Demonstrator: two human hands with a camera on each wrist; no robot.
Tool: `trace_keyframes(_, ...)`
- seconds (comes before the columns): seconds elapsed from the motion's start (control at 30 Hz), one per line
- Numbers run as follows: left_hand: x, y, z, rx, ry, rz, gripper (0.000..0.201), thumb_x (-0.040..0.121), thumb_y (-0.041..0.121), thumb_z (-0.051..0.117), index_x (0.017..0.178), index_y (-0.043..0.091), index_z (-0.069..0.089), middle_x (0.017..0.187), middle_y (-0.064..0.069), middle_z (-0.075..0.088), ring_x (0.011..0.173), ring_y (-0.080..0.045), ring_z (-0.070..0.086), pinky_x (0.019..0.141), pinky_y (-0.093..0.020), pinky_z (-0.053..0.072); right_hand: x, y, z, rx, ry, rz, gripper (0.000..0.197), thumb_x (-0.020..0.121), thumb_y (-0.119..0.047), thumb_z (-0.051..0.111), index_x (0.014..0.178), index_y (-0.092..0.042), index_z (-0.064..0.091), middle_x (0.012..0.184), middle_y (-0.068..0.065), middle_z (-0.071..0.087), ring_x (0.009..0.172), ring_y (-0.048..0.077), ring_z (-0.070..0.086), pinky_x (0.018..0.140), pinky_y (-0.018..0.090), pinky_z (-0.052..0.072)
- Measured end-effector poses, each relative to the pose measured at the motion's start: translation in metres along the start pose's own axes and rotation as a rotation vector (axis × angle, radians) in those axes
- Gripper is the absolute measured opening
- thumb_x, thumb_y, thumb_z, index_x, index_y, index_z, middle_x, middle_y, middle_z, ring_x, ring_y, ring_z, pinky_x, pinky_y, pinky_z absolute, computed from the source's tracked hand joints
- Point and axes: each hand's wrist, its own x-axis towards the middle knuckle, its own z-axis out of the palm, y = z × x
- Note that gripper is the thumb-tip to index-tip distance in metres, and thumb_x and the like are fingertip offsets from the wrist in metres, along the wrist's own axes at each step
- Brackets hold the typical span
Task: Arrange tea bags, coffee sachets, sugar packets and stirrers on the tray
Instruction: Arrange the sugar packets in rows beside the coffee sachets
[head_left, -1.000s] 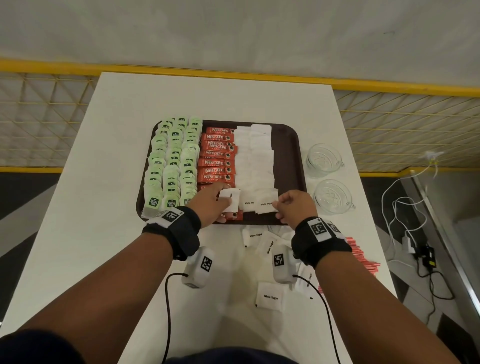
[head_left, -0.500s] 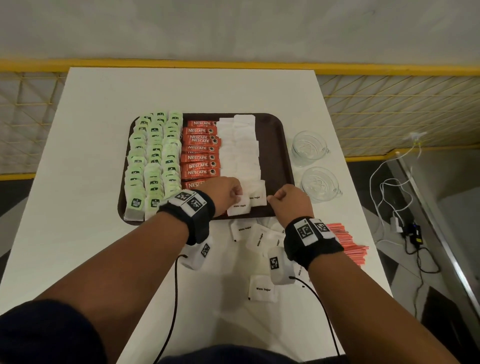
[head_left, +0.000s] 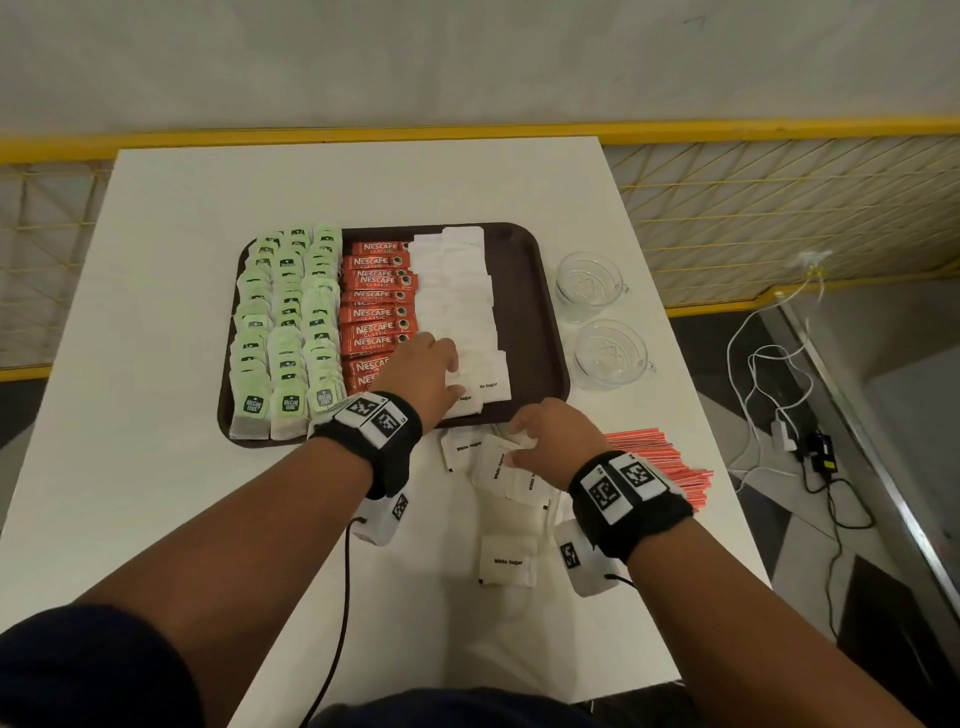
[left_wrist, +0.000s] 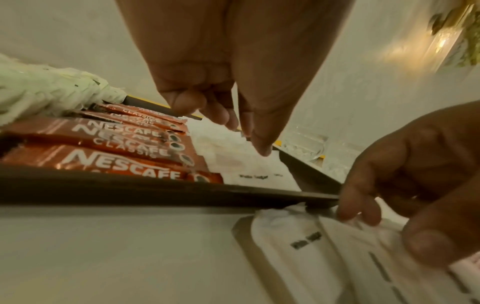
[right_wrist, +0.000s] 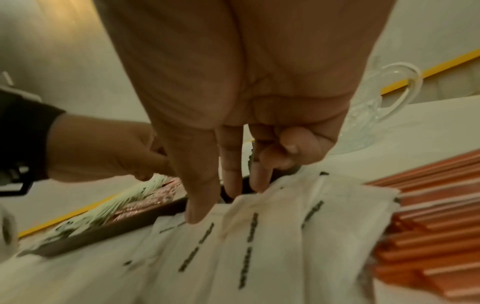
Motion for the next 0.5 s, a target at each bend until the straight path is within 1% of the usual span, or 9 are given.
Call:
trace_keyframes(0.03, -0.005, 0.002, 0.0, -0.03, 0.003, 0.005, 0.017, 0.092, 0.031, 0.063, 0.099, 0.017, 0.056, 0.103, -0.003, 0.056, 0.095, -0.022, 0.055, 0.08, -0.031, 0.043, 0.0, -0.002, 0.003, -0.027, -0.001, -0.009, 0.04, 0.079, -0.039, 0.076, 0.113, -0.024, 0.062, 0.107, -0.001, 0.05, 0.096, 0.017, 0.056, 0.083, 0.027, 0.045)
trace_keyframes(0.1, -0.016, 0.004, 0.002, -0.069, -0.024, -0.004, 0.016, 0.094, 0.031, 0.059, 0.09, 0.016, 0.056, 0.093, -0.002, 0.058, 0.084, -0.02, 0.057, 0.069, -0.03, 0.041, -0.001, -0.005, 0.009, -0.079, 0.019, -0.037, 0.041, 0.079, -0.038, 0.076, 0.113, -0.021, 0.062, 0.109, 0.001, 0.049, 0.098, 0.019, 0.056, 0.084, 0.029, 0.047)
trace_keyframes(0.17, -0.028, 0.003, 0.006, -0.088, -0.049, -0.02, 0.016, 0.094, 0.031, 0.06, 0.088, 0.016, 0.057, 0.089, 0.0, 0.059, 0.08, -0.018, 0.058, 0.066, -0.029, 0.042, -0.002, -0.008, 0.014, -0.109, 0.047, -0.063, 0.034, 0.081, -0.034, 0.074, 0.11, -0.019, 0.063, 0.109, 0.003, 0.049, 0.099, 0.021, 0.055, 0.085, 0.031, 0.048)
trace_keyframes(0.27, -0.043, -0.002, 0.013, -0.115, -0.062, -0.049, 0.011, 0.091, 0.029, 0.062, 0.088, 0.018, 0.06, 0.088, 0.002, 0.059, 0.079, -0.018, 0.059, 0.071, -0.032, 0.05, -0.005, -0.008, 0.018, -0.111, 0.07, -0.093, 0.018, 0.086, -0.026, 0.069, 0.101, -0.018, 0.063, 0.107, 0.003, 0.051, 0.098, 0.021, 0.055, 0.085, 0.03, 0.047)
trace_keyframes(0.33, -0.049, -0.004, 0.017, -0.127, -0.066, -0.072, 0.007, 0.09, 0.026, 0.062, 0.088, 0.019, 0.061, 0.09, 0.003, 0.06, 0.081, -0.017, 0.06, 0.072, -0.03, 0.049, -0.006, -0.006, 0.018, -0.069, 0.08, -0.102, 0.011, 0.086, -0.024, 0.068, 0.094, -0.018, 0.063, 0.103, 0.001, 0.053, 0.094, 0.02, 0.055, 0.083, 0.028, 0.046)
trace_keyframes(0.37, -0.052, -0.003, 0.02, -0.127, -0.065, -0.08, 0.006, 0.09, 0.025, 0.061, 0.087, 0.019, 0.06, 0.089, 0.003, 0.061, 0.082, -0.017, 0.06, 0.071, -0.029, 0.048, -0.006, -0.005, 0.017, -0.041, 0.076, -0.102, 0.009, 0.086, -0.023, 0.069, 0.091, -0.019, 0.062, 0.1, 0.0, 0.054, 0.092, 0.019, 0.056, 0.082, 0.028, 0.045)
trace_keyframes(0.43, -0.056, -0.001, 0.024, -0.123, -0.056, -0.084, 0.008, 0.089, 0.026, 0.063, 0.088, 0.02, 0.058, 0.088, 0.002, 0.061, 0.081, -0.018, 0.059, 0.072, -0.031, 0.048, -0.008, -0.002, 0.014, 0.032, 0.058, -0.099, 0.01, 0.085, -0.021, 0.069, 0.085, -0.022, 0.06, 0.09, -0.004, 0.058, 0.085, 0.016, 0.057, 0.077, 0.026, 0.046)
trace_keyframes(0.5, -0.058, 0.002, 0.029, -0.111, -0.051, -0.081, 0.014, 0.088, 0.028, 0.066, 0.095, 0.018, 0.059, 0.091, 0.001, 0.061, 0.083, -0.019, 0.058, 0.074, -0.033, 0.049, -0.011, 0.002, 0.01, 0.129, 0.058, -0.096, 0.012, 0.084, -0.019, 0.071, 0.082, -0.021, 0.059, 0.08, -0.008, 0.058, 0.078, 0.013, 0.057, 0.072, 0.024, 0.046)
